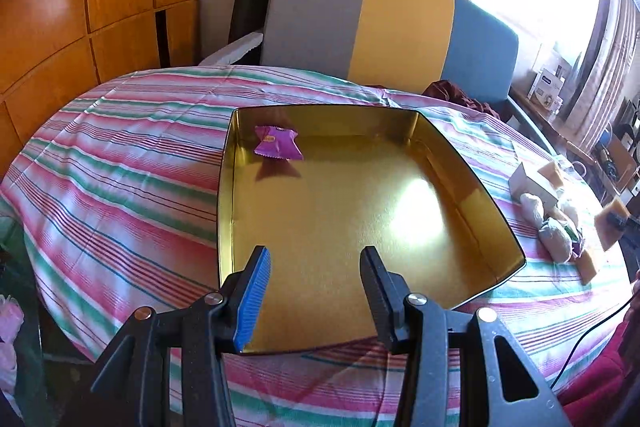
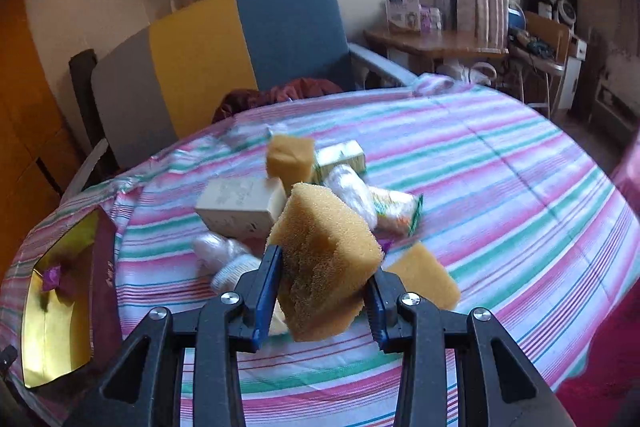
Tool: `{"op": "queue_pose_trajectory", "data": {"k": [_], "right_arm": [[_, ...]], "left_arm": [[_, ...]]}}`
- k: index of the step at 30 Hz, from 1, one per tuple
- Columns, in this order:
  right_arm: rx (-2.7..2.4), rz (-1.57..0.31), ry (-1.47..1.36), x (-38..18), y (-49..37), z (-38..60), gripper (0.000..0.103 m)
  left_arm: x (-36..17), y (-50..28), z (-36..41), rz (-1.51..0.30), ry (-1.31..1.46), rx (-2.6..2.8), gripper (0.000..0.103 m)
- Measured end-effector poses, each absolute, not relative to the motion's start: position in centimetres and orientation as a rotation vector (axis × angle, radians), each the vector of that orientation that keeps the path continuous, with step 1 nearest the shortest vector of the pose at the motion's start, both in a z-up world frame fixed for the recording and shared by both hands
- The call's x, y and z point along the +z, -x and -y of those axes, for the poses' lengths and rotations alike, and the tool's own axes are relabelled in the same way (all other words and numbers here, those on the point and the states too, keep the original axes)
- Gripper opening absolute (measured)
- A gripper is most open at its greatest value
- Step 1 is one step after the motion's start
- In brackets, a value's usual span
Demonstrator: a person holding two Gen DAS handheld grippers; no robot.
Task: Organize objects
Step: 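Lower the purple packet into the gold tray and open the left gripper, then carry the yellow sponge into the gold tray and release it with the right gripper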
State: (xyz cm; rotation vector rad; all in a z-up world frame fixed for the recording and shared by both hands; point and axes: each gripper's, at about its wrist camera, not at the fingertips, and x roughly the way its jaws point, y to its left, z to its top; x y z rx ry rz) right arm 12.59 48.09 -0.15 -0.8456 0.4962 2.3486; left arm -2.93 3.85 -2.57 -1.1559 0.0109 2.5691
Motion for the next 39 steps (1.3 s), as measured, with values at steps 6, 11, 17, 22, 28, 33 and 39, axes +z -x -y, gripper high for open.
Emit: {"op": "queue_pose_trajectory", "data": {"k": [6,11,17,22,28,33,39], "right_arm": [[2.537,-0.486,0.904,2.1,-9.8,-43.4,0.039],[2.711,-0.496,1.074,1.9,-5.6,-38.0,0.039],[2.830,-0.595,1.321,0.0,-0.2,-32.3,0.039],[2.876,-0.590,1.491,-1.8,4.4,-27.5,0.039],[2.888,-0.578,1.674,-4.3,9.5,-21.8,0.039],[2.855,-0.586,1.793,-6.1,13.7,-17.7,0.042],[2.839,-0.641,1.804,-7.0,17.3,-15.3,0.074]], "left_arm": [[-2.7,2.7,-3.1,0.008,1.156,2.571,0.047],[-2.9,2.7,-2.0,0.030,1.167,2.583,0.047],[-3.3,3.0,0.0,0.099,1.195,2.599,0.047],[-3.3,3.3,2.3,0.168,1.214,2.641,0.047],[-3.3,3.5,4.5,0.218,1.225,2.683,0.047],[-3.8,3.9,5.1,0.240,1.249,2.680,0.047],[-4.4,4.1,5.3,0.237,1.268,2.673,0.047]]}}
